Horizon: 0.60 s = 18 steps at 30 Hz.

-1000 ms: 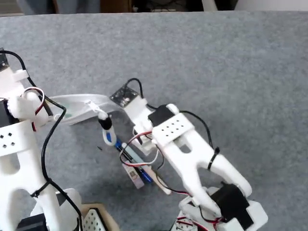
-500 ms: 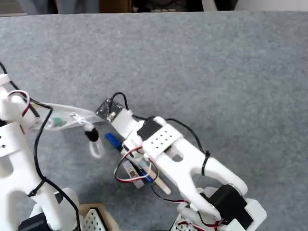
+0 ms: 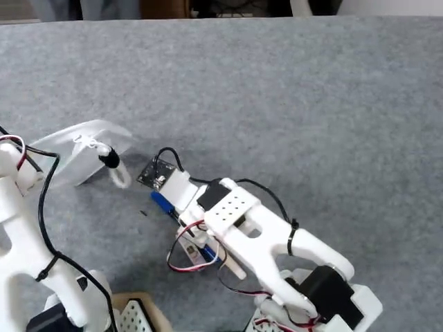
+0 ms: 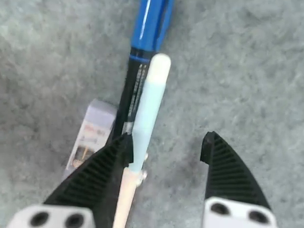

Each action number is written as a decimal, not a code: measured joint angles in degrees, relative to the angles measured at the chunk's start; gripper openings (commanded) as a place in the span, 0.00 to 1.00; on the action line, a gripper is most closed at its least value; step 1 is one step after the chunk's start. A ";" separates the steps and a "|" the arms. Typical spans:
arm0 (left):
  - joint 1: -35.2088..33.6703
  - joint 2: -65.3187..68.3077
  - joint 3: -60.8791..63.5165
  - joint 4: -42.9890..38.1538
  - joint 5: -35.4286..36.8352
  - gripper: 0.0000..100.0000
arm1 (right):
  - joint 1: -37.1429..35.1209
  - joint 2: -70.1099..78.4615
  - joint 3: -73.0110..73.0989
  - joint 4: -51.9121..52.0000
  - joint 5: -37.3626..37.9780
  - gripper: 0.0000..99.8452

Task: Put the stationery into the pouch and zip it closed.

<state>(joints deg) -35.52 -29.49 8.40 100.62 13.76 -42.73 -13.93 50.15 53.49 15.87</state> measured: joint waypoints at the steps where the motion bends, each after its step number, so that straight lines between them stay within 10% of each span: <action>1: 0.00 0.00 0.00 0.00 0.00 0.03 | 0.00 0.18 0.09 -1.14 0.00 0.24; 18: 0.00 0.00 0.00 0.09 0.00 0.03 | 0.00 5.19 0.35 -10.02 0.00 0.08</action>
<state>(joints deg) -35.52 -29.49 8.40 100.70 13.76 -42.73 -8.75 50.51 43.47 15.87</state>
